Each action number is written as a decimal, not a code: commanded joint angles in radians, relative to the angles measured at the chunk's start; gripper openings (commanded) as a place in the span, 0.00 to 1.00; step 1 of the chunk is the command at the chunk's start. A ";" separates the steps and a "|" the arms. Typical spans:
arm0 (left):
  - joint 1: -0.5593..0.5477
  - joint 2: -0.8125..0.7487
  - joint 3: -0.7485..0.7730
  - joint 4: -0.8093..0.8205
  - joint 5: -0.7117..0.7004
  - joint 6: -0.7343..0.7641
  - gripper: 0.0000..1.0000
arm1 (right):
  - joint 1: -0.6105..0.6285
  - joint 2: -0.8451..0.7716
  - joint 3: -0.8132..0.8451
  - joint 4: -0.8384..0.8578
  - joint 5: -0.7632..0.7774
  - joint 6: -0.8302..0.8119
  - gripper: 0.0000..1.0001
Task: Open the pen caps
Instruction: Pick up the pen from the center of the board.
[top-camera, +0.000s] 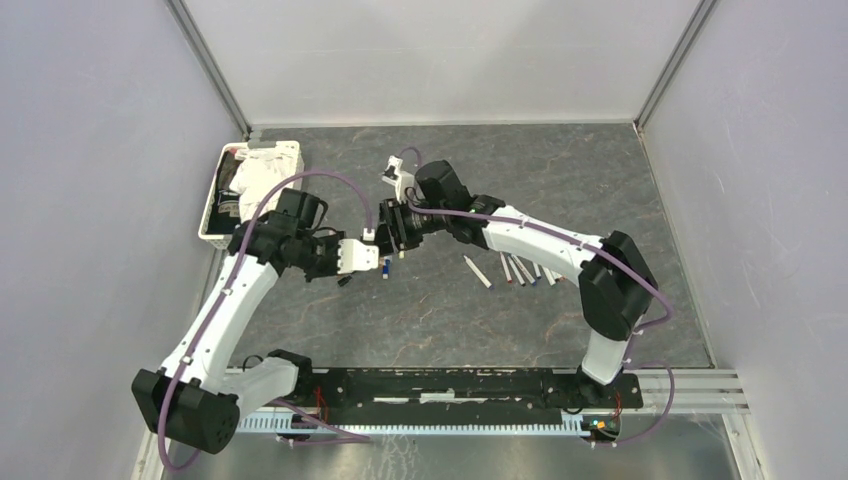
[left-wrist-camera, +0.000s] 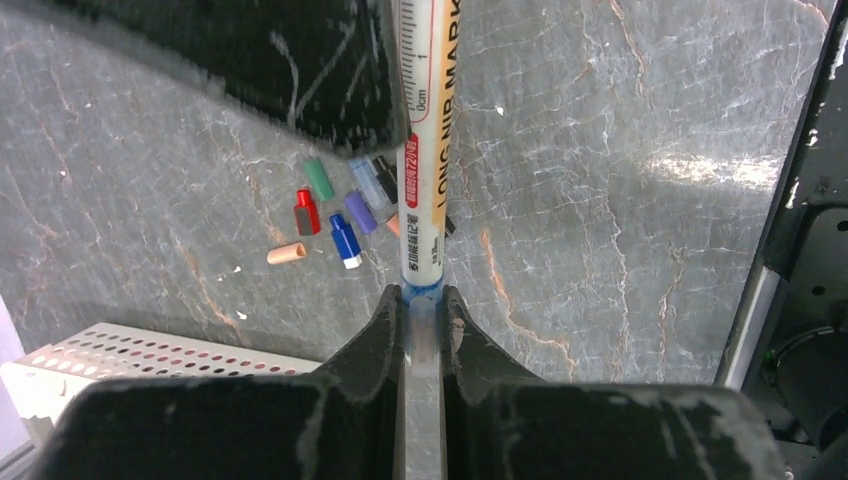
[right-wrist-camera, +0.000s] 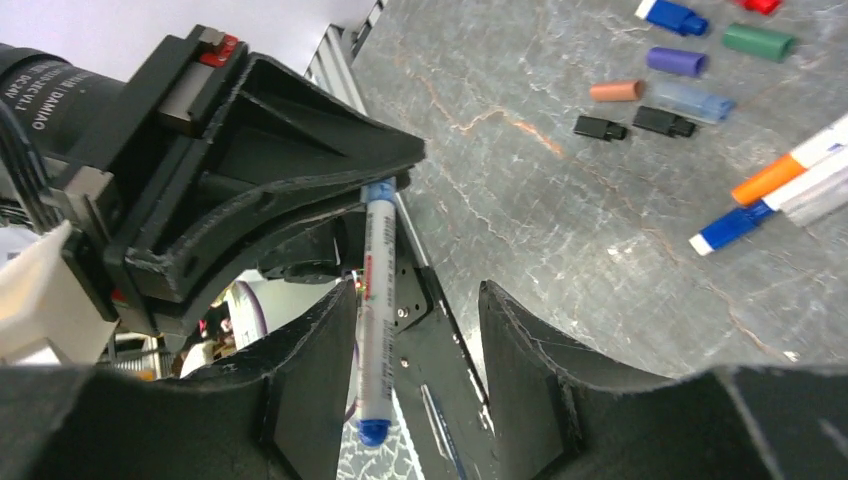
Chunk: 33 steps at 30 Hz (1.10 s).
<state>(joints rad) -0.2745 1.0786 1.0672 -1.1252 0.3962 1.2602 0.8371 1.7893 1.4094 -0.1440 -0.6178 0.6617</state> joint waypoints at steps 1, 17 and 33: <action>-0.031 -0.016 -0.014 0.005 -0.054 0.074 0.02 | 0.024 0.025 0.013 0.083 -0.103 0.029 0.54; -0.082 -0.059 -0.018 0.019 -0.059 0.111 0.08 | 0.058 0.098 -0.003 0.178 -0.154 0.077 0.09; -0.083 -0.042 -0.014 -0.005 0.005 0.090 0.48 | 0.019 0.001 -0.278 0.637 -0.265 0.334 0.00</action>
<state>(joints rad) -0.3557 1.0424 1.0447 -1.1286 0.3538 1.3304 0.8551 1.8530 1.1328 0.3058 -0.8341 0.9203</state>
